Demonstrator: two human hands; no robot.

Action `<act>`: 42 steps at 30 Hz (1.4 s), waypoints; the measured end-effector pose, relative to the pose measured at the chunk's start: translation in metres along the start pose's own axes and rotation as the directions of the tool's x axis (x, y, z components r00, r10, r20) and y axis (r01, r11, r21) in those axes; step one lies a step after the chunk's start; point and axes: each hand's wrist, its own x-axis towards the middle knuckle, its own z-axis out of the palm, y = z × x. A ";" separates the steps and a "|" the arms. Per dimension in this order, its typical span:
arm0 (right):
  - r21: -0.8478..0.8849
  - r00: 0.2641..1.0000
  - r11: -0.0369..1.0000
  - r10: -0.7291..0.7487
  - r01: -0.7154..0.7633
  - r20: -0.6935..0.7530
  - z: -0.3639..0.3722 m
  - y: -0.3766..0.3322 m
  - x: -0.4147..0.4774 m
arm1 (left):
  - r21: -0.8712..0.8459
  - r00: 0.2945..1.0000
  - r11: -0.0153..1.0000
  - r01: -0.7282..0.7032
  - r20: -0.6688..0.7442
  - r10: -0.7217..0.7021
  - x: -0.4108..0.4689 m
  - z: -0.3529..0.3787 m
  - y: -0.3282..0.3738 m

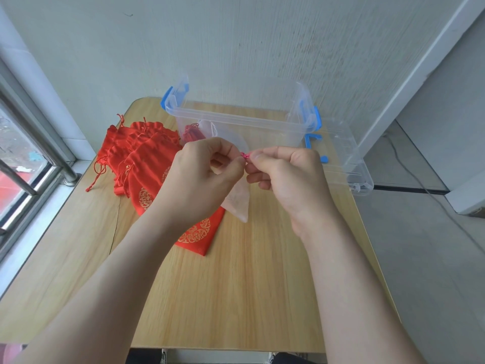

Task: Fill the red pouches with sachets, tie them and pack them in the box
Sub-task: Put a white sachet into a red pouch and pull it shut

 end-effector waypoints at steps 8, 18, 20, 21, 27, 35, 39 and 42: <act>-0.351 0.952 0.887 -0.304 0.300 0.045 0.006 0.013 0.006 | -0.205 0.989 0.970 0.131 0.087 -0.115 0.001 -0.003 0.004; -0.192 0.987 0.969 -0.139 0.153 0.080 0.003 0.007 0.005 | -0.184 0.995 0.981 0.064 0.093 -0.048 0.001 -0.005 0.001; -0.092 0.989 0.993 -0.062 0.074 0.134 0.001 0.003 0.003 | -0.182 0.996 0.982 0.045 0.086 -0.030 0.000 -0.007 0.003; -0.065 0.987 0.996 -0.044 0.055 0.153 0.000 0.003 0.003 | -0.179 0.996 0.983 0.039 0.085 -0.024 -0.001 -0.007 0.004; -0.136 0.987 0.989 -0.030 0.052 0.157 0.004 0.005 0.003 | -0.274 0.983 0.950 0.147 0.148 -0.110 0.001 -0.007 0.006; -0.036 0.983 0.998 -0.034 0.041 0.180 0.004 0.001 0.001 | -0.271 0.974 0.940 0.208 0.147 -0.174 0.000 -0.006 0.008; -0.054 0.985 0.997 -0.053 0.063 0.167 0.003 0.001 -0.001 | -0.246 0.975 0.947 0.208 0.136 -0.178 0.000 -0.005 0.010; -0.045 0.987 0.997 -0.049 0.056 0.151 0.002 0.002 -0.001 | -0.269 0.979 0.942 0.199 0.105 -0.177 0.000 -0.006 0.010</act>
